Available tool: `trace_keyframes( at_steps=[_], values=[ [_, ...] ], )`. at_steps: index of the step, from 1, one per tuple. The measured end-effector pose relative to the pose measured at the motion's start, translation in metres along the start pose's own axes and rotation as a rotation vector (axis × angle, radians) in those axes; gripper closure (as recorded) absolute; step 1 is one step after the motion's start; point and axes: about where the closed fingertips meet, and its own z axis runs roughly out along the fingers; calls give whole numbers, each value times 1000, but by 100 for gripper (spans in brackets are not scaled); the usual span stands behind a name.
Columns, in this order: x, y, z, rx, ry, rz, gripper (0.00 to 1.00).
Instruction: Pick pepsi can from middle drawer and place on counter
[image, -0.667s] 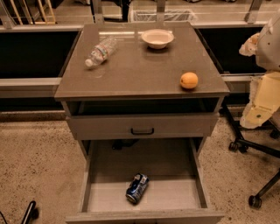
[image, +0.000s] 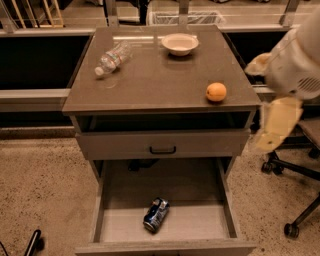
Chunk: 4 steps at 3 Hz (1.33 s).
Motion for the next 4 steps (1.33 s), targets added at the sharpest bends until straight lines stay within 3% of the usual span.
trace_keyframes(
  at_steps=[1, 2, 3, 4],
  values=[
    [-63, 46, 64, -94, -149, -223, 0],
    [-66, 98, 115, -236, -223, -354, 0],
    [-64, 107, 121, -247, -233, -432, 0],
    [-71, 104, 148, -298, -162, -456, 0]
  ],
)
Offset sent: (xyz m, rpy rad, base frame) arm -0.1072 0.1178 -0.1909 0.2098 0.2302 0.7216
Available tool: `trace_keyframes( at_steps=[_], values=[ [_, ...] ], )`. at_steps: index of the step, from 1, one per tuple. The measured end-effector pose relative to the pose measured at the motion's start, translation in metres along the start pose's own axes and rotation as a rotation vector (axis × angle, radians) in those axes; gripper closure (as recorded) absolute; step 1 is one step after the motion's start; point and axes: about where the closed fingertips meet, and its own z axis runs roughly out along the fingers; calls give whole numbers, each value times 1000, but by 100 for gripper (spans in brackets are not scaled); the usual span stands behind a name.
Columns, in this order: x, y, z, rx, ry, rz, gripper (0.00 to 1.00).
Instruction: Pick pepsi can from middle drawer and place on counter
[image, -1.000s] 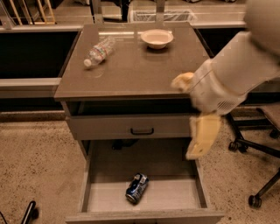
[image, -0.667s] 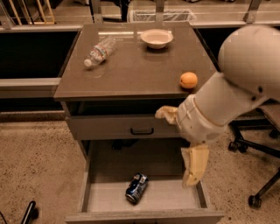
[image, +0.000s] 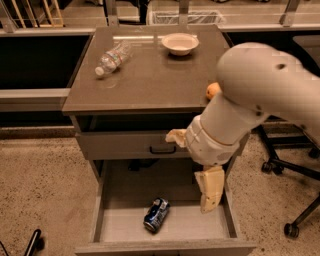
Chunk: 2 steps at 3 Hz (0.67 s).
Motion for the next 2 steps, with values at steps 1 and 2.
trace_keyframes(
  at_steps=[1, 2],
  values=[
    [-7, -14, 53, -43, 158, -145, 0],
    [20, -24, 98, -33, 213, -202, 0]
  ],
)
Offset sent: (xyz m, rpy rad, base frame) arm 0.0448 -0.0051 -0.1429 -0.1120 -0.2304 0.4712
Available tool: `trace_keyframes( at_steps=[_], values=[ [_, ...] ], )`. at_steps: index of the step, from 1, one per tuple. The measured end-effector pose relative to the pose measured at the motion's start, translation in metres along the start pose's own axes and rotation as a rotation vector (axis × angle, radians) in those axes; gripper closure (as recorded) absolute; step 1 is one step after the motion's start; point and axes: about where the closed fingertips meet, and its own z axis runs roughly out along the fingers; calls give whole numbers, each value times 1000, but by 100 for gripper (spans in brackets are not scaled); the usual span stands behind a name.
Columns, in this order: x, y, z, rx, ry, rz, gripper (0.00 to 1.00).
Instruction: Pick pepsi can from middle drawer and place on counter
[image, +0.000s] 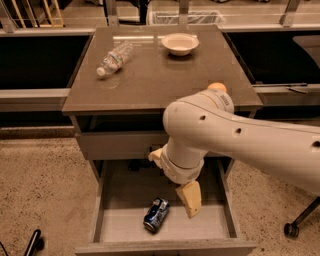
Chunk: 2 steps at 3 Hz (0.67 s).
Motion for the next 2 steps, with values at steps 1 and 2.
trace_keyframes(
  at_steps=[1, 2],
  values=[
    [-1, -3, -1, 11, -2, -6, 0],
    [0, -6, 9, 21, -84, 1, 0]
  ],
)
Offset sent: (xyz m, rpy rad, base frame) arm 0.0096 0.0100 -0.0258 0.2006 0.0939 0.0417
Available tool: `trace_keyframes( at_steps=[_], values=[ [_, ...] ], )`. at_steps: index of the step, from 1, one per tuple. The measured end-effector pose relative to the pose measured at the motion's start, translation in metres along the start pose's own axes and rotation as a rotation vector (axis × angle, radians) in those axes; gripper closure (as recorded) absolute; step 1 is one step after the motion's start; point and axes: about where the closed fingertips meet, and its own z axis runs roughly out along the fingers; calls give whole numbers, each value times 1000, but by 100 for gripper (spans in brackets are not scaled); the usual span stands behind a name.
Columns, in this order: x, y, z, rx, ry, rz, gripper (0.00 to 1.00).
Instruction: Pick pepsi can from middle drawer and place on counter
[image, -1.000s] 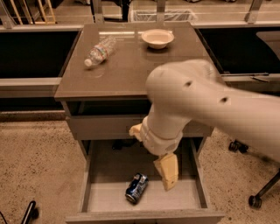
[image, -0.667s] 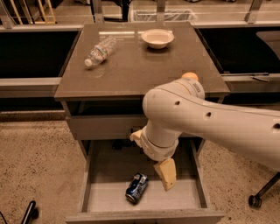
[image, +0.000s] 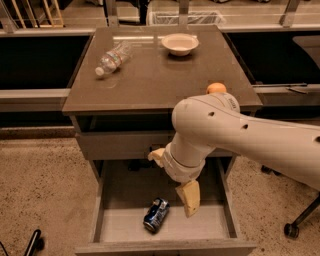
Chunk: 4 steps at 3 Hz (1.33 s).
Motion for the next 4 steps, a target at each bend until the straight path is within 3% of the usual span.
trace_keyframes(
  at_steps=[1, 2, 3, 4],
  values=[
    [-8, 3, 63, -42, -69, -118, 0],
    [-1, 37, 173, -125, -93, -234, 0],
    [-1, 37, 173, -125, -93, -234, 0],
    [8, 37, 185, -96, -155, -217, 0]
  ],
)
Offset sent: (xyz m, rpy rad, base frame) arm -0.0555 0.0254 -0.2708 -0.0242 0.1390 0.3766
